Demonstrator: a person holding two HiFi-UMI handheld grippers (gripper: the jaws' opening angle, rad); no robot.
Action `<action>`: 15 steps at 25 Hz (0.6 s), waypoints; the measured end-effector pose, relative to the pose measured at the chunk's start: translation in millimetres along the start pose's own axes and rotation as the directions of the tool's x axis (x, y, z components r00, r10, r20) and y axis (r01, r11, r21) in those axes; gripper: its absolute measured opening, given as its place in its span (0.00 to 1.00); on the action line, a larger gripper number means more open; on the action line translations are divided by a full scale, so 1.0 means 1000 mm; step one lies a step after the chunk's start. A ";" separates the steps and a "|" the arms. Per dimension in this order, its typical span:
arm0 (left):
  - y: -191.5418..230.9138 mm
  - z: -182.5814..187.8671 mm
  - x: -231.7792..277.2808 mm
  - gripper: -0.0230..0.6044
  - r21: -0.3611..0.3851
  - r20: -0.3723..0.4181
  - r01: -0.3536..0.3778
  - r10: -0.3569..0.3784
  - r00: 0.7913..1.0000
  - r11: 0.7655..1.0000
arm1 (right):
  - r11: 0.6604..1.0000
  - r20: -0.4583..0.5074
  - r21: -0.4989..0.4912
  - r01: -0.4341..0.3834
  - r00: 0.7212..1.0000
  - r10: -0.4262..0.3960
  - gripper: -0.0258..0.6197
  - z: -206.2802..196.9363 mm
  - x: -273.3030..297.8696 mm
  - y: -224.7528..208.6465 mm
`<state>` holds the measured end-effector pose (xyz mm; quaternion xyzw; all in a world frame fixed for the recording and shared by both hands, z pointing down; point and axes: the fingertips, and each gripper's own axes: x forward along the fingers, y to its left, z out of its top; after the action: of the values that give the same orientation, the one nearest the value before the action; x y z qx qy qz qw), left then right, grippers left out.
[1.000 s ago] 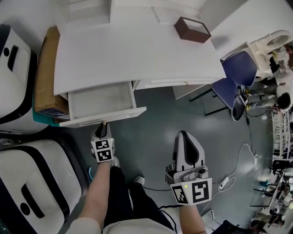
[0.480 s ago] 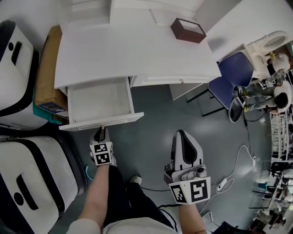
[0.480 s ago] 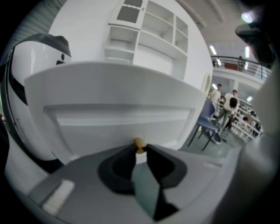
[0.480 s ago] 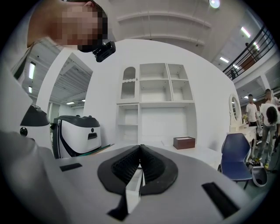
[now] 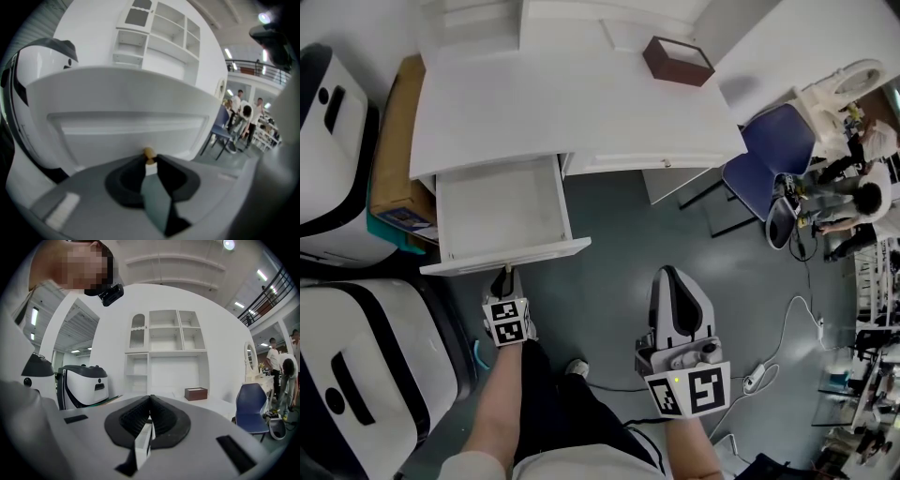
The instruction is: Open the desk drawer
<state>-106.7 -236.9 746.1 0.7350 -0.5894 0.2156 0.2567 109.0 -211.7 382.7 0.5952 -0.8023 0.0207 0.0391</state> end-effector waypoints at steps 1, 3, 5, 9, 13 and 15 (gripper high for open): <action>-0.001 -0.001 -0.001 0.16 0.000 -0.001 0.001 -0.001 1.000 1.000 | 1.000 0.001 0.000 0.000 1.000 0.000 0.04 0.001 0.000 0.000; -0.001 -0.003 -0.004 0.16 0.001 -0.002 0.001 -0.001 1.000 1.000 | 1.000 0.003 0.001 -0.002 1.000 0.002 0.04 0.002 -0.001 0.000; -0.002 -0.004 -0.006 0.16 0.000 0.008 0.001 -0.001 1.000 1.000 | 1.000 0.007 0.001 -0.004 1.000 0.004 0.04 0.002 -0.003 0.001; -0.002 -0.005 -0.007 0.16 -0.014 -0.004 0.001 -0.001 1.000 1.000 | 1.000 0.009 -0.001 -0.009 1.000 0.009 0.04 0.004 -0.004 0.001; -0.001 -0.004 -0.009 0.17 -0.010 -0.005 0.010 -0.010 1.000 1.000 | 1.000 0.013 -0.005 -0.013 1.000 0.013 0.04 0.008 -0.005 0.001; -0.002 -0.002 -0.014 0.17 -0.001 -0.004 0.010 -0.010 1.000 1.000 | 1.000 0.018 -0.004 -0.014 1.000 0.014 0.04 0.010 -0.007 0.000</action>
<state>-108.1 -224.8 739.4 0.7374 -0.5854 0.2154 0.2591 110.5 -206.1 372.0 0.5896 -0.8069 0.0142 0.0330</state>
